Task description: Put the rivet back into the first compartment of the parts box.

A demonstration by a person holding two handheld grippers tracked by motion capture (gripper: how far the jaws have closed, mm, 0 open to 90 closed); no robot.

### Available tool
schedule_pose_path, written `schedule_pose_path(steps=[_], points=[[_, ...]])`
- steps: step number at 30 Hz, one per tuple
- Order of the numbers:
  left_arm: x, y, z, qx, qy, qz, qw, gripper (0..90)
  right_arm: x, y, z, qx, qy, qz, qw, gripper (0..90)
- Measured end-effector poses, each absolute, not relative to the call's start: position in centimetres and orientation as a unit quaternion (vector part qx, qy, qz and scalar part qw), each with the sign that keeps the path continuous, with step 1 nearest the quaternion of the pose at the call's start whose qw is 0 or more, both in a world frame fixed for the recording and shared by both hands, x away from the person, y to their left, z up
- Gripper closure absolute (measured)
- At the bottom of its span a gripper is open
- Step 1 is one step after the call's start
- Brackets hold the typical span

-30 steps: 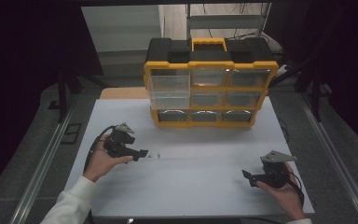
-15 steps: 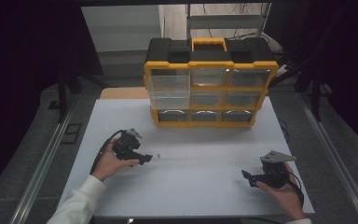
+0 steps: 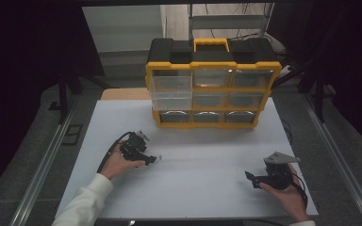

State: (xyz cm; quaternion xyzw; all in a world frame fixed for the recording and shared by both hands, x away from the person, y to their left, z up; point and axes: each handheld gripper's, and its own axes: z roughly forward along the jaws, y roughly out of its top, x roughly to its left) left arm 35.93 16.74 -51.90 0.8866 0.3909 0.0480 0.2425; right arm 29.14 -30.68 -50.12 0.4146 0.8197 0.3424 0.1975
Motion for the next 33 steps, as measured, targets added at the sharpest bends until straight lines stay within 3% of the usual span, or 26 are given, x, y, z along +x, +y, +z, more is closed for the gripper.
schedule_pose_path(steps=[7,12,17,27,33], points=[[36.0,15.9,-52.1,0.9,0.364,0.057,0.232,47.4,29.2,-30.8,-50.1,0.418,0.818,0.341,0.199,9.4],[36.0,15.8,-52.0,0.902,0.36,0.053,0.234,66.2,29.2,-31.1,-50.0,0.424,0.813,0.344,0.202,9.7],[35.9,15.7,-52.0,0.904,0.355,0.047,0.235,77.8,29.2,-31.0,-50.0,0.424,0.815,0.34,0.201,9.7],[36.0,16.1,-51.8,0.899,0.363,0.035,0.244,83.3,29.2,-31.1,-49.9,0.424,0.814,0.342,0.203,9.8],[35.9,17.7,-50.3,0.879,0.38,0.023,0.287,83.4,29.2,-31.1,-49.9,0.424,0.813,0.345,0.202,9.8]])
